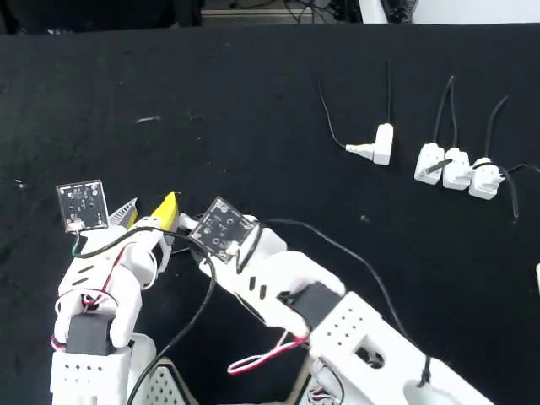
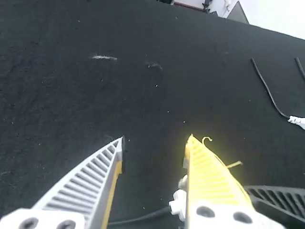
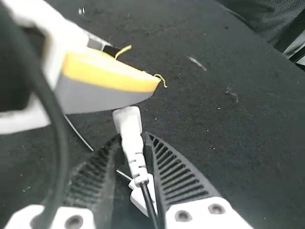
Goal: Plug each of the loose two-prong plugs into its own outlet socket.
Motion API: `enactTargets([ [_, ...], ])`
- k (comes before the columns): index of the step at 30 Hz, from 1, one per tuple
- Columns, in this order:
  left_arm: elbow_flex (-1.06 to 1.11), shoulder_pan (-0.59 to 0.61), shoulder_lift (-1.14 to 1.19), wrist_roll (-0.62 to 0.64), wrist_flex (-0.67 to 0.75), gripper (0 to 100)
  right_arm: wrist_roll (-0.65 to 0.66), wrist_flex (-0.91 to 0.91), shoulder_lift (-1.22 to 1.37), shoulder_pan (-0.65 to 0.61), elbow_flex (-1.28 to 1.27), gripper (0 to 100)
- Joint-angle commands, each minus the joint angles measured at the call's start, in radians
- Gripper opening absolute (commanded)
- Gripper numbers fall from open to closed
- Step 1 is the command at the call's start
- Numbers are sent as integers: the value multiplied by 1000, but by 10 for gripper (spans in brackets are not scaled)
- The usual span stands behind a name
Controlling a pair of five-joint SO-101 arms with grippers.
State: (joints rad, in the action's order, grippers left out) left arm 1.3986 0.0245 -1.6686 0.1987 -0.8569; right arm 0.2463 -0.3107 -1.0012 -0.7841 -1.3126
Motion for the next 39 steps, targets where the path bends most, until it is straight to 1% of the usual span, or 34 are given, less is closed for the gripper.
enactTargets([
  [1,-15,12,0,-3,25,212,-25,-9,-67,-12,2,10],
  [7,-13,12,0,-3,23,212,-49,20,-28,-14,4,10],
  [11,-7,12,0,-3,20,212,-75,58,-27,-54,2,10],
  [14,-5,12,0,-3,15,212,-74,74,-28,-58,2,10],
  [22,16,12,0,-5,21,212,-75,74,-30,-57,12,10],
  [25,16,12,0,-6,20,212,-110,74,-30,-55,15,10],
  [39,35,12,0,-8,23,212,-115,72,-30,-52,28,10],
])
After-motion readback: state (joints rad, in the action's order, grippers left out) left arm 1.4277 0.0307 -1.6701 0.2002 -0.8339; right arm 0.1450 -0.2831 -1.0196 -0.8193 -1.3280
